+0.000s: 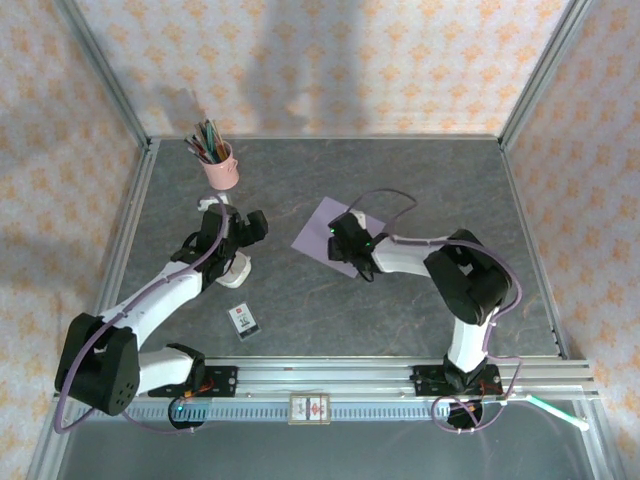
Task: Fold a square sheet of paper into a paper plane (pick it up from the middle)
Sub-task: Move the square sheet of paper to the center of the table, then fold the square sheet of paper at the center of the table.
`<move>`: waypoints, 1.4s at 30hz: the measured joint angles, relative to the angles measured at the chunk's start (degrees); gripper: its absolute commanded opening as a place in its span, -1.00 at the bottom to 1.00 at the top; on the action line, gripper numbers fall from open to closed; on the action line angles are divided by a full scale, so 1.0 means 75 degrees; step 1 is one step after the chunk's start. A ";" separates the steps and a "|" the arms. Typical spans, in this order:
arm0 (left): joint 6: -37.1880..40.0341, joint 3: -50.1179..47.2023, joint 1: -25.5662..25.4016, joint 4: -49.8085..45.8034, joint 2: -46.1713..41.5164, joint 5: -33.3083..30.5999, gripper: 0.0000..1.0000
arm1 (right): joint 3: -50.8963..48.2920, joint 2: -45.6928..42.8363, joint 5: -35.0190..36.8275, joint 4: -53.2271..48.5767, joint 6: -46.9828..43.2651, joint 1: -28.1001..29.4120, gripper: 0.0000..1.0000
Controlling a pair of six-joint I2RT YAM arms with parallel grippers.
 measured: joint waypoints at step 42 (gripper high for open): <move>0.1510 0.6100 -0.2760 -0.4978 0.6400 0.0495 0.99 | -0.1131 -0.3273 -0.0172 -0.0892 -0.1472 -0.2821 1.00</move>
